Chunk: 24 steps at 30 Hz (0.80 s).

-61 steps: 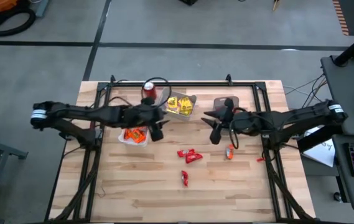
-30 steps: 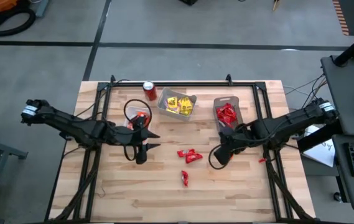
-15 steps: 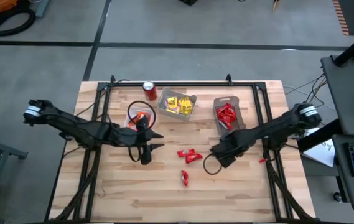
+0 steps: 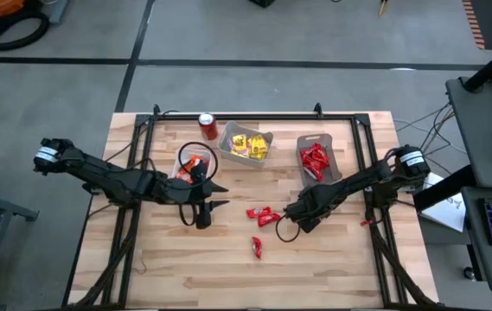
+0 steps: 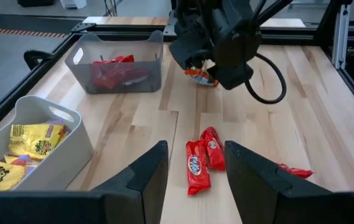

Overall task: Sort candy
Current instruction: Put the orange chocolate into the white bin

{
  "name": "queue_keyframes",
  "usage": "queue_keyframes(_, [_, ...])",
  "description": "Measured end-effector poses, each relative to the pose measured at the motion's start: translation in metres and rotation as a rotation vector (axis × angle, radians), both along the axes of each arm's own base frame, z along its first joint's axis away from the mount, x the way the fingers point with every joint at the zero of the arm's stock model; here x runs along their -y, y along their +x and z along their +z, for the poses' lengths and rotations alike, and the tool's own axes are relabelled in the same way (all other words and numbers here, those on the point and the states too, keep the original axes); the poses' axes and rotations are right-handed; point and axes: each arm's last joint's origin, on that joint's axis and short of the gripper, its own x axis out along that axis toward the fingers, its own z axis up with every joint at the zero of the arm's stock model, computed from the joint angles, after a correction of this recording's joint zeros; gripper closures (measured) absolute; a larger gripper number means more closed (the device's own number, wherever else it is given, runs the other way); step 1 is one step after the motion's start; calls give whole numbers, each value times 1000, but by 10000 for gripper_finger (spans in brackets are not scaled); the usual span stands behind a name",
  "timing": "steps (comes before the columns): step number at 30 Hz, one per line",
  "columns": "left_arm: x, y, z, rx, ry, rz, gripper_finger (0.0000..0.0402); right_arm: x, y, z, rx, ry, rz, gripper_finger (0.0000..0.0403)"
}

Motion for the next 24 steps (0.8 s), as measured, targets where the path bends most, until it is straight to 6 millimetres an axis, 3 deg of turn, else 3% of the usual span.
queue_keyframes(4, [0, 0, 0, 4, 2, -1, 260, 0, 0, -5, 1, 0, -2, 234])
queue_keyframes(10, [0, 1, 2, 23, 12, -9, 260, 0, -2, -6, -3, -28, 28, 371])
queue_keyframes(16, [1, 3, 7, 72, -2, -12, 260, -9, -5, 4, 54, -22, 157, 390])
queue_keyframes(20, [6, 6, 3, 104, -27, -98, 260, -18, -8, 27, 196, -41, 212, 393])
queue_keyframes(24, [12, 15, -5, 123, -62, -196, 260, -31, -6, 46, 451, -174, 311, 393])
